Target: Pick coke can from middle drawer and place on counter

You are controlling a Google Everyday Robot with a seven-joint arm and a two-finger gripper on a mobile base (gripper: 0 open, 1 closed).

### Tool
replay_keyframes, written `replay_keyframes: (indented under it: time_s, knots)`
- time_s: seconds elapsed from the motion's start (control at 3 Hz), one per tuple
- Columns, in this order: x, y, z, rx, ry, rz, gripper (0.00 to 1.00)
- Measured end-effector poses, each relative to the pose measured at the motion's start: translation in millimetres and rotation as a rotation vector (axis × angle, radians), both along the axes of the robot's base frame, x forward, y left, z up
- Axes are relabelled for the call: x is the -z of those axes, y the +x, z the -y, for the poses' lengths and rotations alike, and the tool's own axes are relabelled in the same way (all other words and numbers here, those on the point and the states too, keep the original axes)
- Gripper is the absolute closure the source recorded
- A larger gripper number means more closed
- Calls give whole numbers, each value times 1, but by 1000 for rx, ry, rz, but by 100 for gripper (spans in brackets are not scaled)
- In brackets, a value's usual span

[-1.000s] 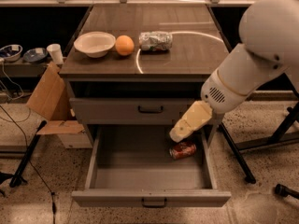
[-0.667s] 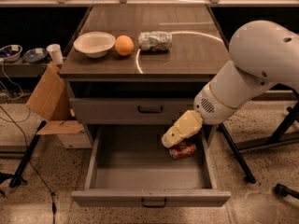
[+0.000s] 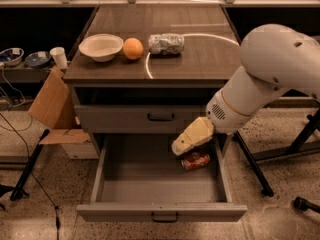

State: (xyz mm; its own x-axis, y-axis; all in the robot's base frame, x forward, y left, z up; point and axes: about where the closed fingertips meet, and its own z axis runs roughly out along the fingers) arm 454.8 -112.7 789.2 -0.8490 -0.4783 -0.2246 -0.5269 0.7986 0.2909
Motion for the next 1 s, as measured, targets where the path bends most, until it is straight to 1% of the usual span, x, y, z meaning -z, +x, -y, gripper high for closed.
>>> replay_keyframes:
  time_s: [0.33, 0.67, 1.0]
  knots:
    - [25, 14, 15, 147, -89, -68, 0]
    - [44, 21, 28, 301, -158, -109, 0]
    - [58, 24, 36, 470, -186, -126, 0]
